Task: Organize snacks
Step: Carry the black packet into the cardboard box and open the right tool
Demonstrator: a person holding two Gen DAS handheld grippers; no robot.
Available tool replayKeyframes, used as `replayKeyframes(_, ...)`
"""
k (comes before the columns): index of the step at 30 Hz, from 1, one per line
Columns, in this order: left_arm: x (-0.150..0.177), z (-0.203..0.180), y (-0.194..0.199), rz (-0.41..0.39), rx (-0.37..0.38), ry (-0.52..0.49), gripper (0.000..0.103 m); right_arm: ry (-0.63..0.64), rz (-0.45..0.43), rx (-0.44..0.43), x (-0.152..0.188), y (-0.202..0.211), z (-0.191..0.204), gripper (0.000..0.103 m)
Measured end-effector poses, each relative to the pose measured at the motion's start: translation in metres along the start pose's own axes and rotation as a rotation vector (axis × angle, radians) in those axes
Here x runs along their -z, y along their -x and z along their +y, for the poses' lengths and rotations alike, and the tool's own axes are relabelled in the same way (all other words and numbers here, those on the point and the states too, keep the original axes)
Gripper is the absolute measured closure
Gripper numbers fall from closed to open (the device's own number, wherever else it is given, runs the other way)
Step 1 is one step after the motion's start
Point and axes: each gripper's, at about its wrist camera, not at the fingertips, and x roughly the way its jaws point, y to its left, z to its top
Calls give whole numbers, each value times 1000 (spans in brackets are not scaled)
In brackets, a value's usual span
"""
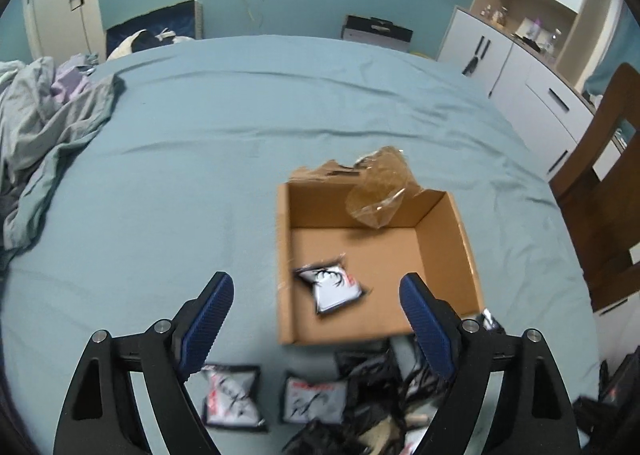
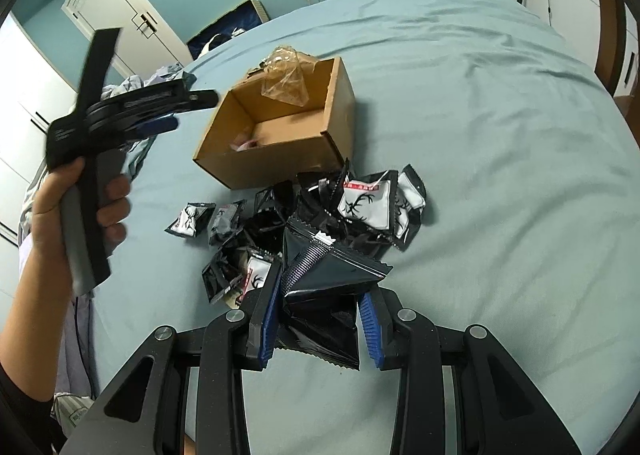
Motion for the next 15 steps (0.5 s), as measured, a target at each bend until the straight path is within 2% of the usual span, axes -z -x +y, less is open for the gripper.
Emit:
replayKeyframes(8,52,19,60,34,-141,-50,16,-4,-29,-6,-18,8,7,69)
replayKeyframes(10,65,21,68,55,-132,-43,15,28,-31,1,-29,10,19,69)
replayKeyframes(13,85,19,70,125,-72,-20,15,68,-36,-3,-50,10,38,69)
replayKeyframes(15,95,21,70,135,-55,6,15,69,-32,-22,-67,8,47,69)
